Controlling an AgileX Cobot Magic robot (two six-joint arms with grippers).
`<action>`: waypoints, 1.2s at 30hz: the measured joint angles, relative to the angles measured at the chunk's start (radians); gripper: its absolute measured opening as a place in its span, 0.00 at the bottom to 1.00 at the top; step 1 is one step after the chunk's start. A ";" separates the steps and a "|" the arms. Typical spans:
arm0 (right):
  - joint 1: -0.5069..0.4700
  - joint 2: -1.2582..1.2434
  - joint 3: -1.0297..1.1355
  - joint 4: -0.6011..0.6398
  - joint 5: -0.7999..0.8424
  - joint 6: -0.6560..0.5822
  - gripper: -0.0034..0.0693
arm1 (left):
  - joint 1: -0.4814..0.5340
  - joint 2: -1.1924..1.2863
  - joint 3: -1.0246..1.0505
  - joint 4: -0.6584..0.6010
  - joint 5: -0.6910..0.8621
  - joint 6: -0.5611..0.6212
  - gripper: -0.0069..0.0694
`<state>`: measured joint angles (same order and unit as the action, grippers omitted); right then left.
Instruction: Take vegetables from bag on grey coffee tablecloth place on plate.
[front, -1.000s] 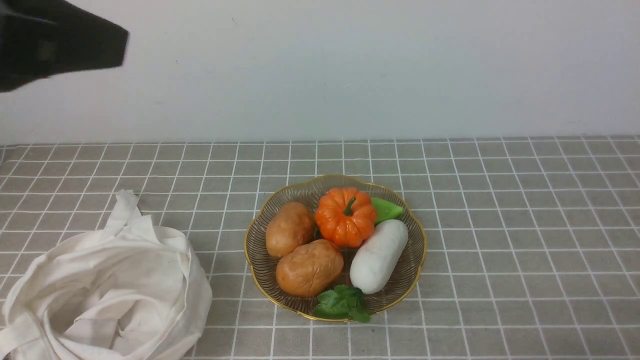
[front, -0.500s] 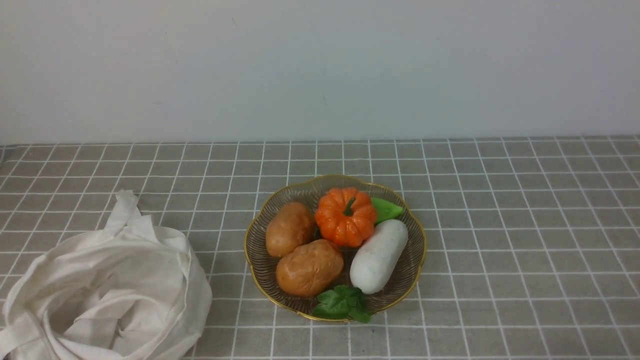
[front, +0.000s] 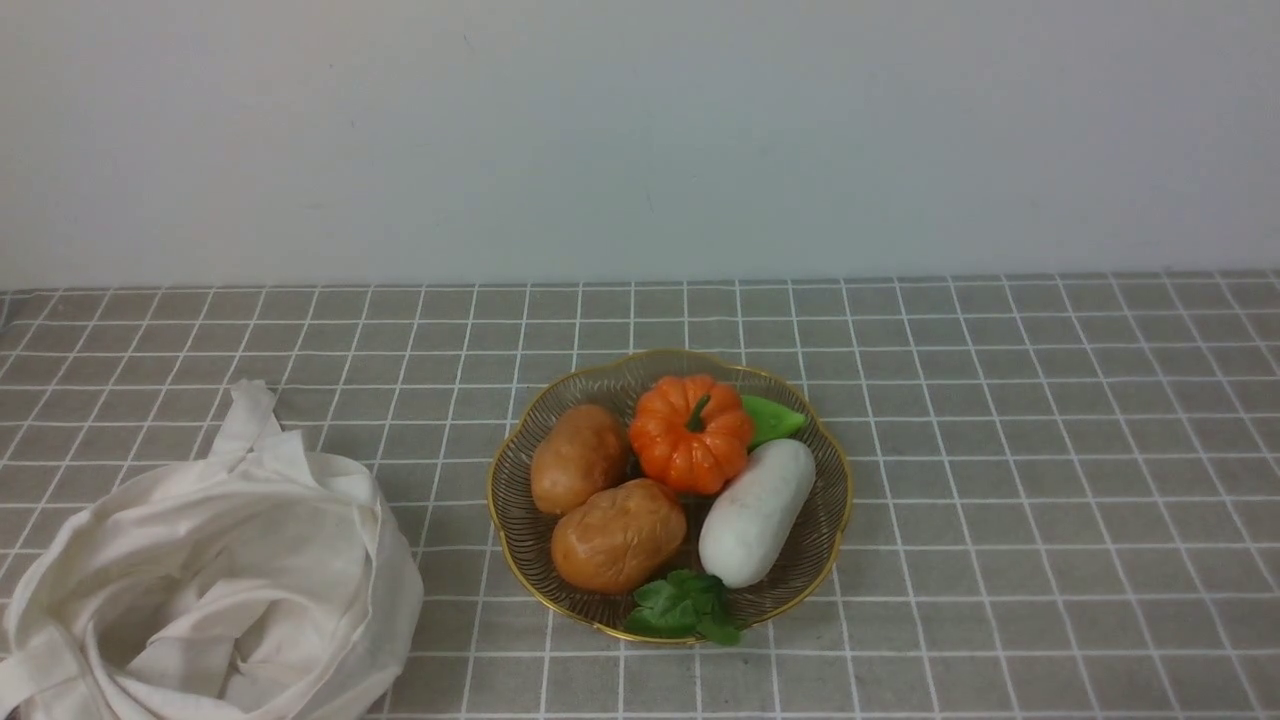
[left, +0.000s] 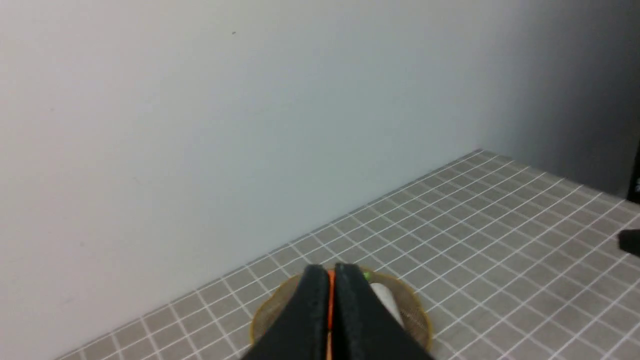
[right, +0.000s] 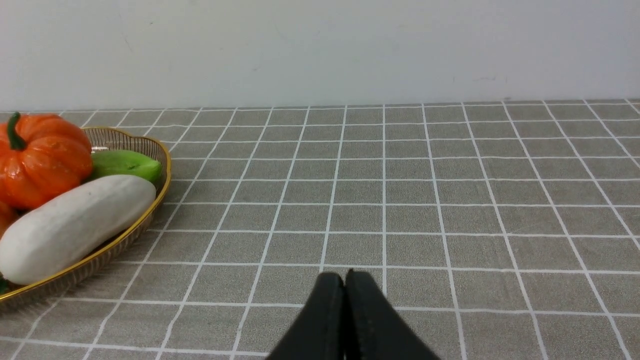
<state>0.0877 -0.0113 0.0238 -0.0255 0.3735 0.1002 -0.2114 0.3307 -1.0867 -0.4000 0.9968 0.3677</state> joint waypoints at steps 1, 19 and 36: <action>0.000 0.000 0.000 0.000 0.000 0.000 0.03 | 0.000 0.000 0.000 0.000 0.000 0.000 0.08; 0.000 0.000 0.000 0.000 0.000 0.000 0.03 | 0.198 -0.332 0.843 0.314 -0.527 -0.221 0.08; 0.000 0.000 0.000 0.000 0.000 0.000 0.03 | 0.203 -0.341 1.113 0.337 -0.610 -0.287 0.08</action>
<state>0.0877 -0.0113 0.0238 -0.0255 0.3737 0.1002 -0.0089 -0.0104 0.0262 -0.0634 0.3866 0.0803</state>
